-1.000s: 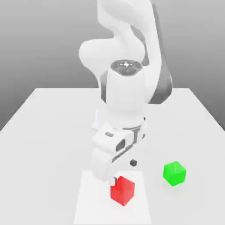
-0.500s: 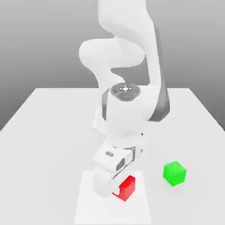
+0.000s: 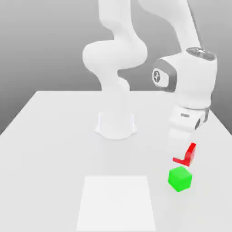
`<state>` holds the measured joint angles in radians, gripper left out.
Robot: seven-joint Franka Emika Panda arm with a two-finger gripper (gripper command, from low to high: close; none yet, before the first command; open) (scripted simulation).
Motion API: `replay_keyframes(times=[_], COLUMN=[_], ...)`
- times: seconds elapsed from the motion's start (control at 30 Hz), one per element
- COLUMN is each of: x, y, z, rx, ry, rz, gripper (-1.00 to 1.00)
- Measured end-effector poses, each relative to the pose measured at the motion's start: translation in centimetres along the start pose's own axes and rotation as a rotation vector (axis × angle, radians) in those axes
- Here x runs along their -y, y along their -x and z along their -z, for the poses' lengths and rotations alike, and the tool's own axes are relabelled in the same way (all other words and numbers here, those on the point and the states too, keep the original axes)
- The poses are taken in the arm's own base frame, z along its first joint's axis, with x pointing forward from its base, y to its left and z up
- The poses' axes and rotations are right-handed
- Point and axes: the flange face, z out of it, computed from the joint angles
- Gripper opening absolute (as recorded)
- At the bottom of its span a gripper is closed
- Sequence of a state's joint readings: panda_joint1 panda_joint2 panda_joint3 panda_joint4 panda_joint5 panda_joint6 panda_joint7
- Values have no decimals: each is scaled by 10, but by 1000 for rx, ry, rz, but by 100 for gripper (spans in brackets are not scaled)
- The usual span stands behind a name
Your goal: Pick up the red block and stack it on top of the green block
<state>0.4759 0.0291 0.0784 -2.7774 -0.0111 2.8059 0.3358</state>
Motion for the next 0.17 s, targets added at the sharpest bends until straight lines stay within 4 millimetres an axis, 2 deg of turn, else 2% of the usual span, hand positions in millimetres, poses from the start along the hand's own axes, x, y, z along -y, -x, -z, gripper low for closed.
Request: replay_keyframes(times=[0.03, 0.07, 0.17], x=[-1, -1, -1], y=[0, 1, 1], z=[-10, -19, -19], rx=[0, 0, 0], ry=[0, -1, -1], rz=[-3, -3, -3], gripper=[-100, 100, 100])
